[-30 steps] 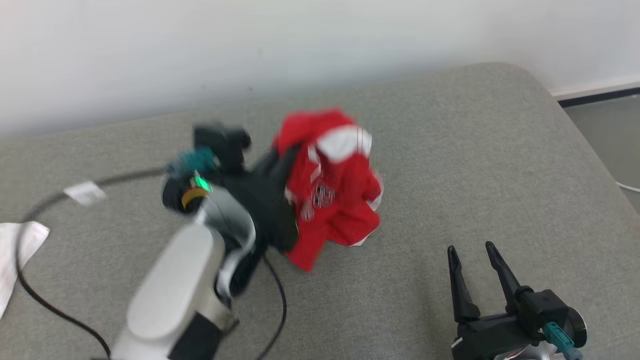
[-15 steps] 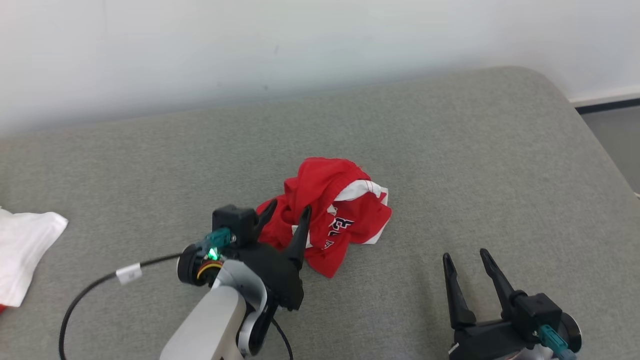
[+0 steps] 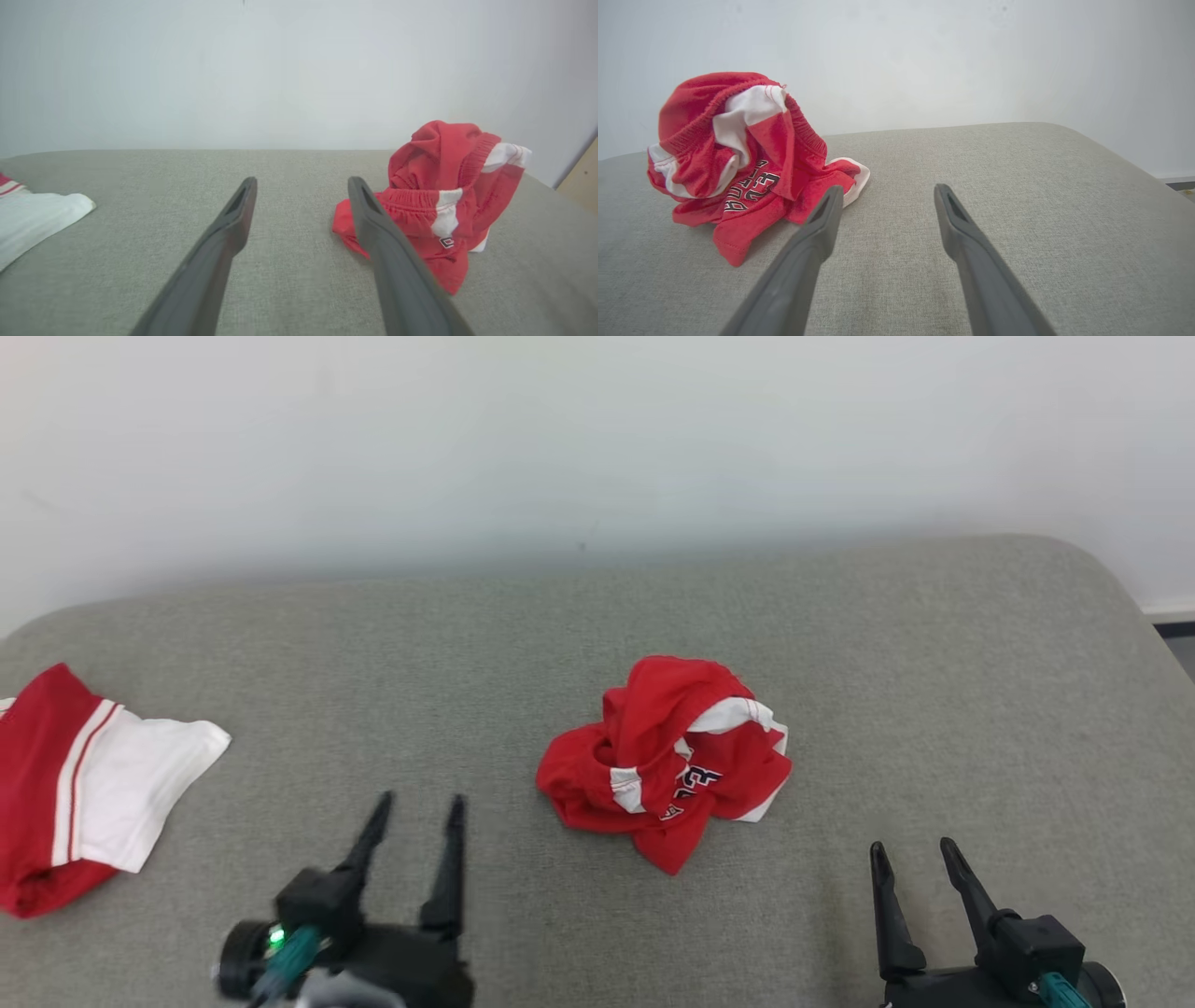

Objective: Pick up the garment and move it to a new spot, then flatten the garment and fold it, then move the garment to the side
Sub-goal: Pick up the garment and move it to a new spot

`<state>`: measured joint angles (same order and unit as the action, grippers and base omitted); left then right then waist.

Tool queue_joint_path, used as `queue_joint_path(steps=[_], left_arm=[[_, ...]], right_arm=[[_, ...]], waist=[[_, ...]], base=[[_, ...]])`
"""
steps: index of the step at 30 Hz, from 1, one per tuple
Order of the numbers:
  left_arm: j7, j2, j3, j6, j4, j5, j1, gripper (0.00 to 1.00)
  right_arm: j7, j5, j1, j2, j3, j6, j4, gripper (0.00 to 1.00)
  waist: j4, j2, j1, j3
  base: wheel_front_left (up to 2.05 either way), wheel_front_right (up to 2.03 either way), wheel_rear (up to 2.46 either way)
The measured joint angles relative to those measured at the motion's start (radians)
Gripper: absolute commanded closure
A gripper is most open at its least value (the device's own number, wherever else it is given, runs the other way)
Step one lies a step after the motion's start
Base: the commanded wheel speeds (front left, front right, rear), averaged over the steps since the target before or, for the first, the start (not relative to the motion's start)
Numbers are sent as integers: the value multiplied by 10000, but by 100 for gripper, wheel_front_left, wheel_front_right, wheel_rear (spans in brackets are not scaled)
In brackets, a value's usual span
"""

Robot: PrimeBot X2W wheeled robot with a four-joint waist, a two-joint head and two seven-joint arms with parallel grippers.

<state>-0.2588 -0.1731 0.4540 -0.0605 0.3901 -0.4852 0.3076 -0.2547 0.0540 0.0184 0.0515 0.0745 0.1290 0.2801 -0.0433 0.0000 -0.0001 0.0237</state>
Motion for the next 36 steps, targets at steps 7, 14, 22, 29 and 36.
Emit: queue_joint_path(steps=[7, 14, 22, 29, 36], left_arm=[[-38, -90, -1862, -362, -2424, 1244, -2025, 0], [-38, 756, -3956, 272, -3810, 2019, -3222, 0], [-38, 1081, -4508, 932, -3152, 3072, -4021, 0], [-38, 1172, -4627, 1202, -2146, 3317, -4142, 0], [-38, 1181, -4658, 1354, -1797, 3476, -4102, 0]], right_arm=[[-8, -17, -3, -2, 276, 0, 21, 0], [-21, -23, -27, -6, 510, 0, 180, 0], [-44, -196, -99, -6, 616, 0, 339, 0], [-10, -512, -256, -6, 725, 0, 449, 0], [59, -543, -319, -6, 736, 0, 449, 0]], waist=[[273, 0, 0, -241], [383, 0, 0, -249], [309, 0, 0, -281], [307, 0, 1, -256], [286, 0, 1, -232]], base=[[0, 0, 0], [0, 0, 0], [0, 0, 0], [0, 0, 0], [0, 0, 0]])
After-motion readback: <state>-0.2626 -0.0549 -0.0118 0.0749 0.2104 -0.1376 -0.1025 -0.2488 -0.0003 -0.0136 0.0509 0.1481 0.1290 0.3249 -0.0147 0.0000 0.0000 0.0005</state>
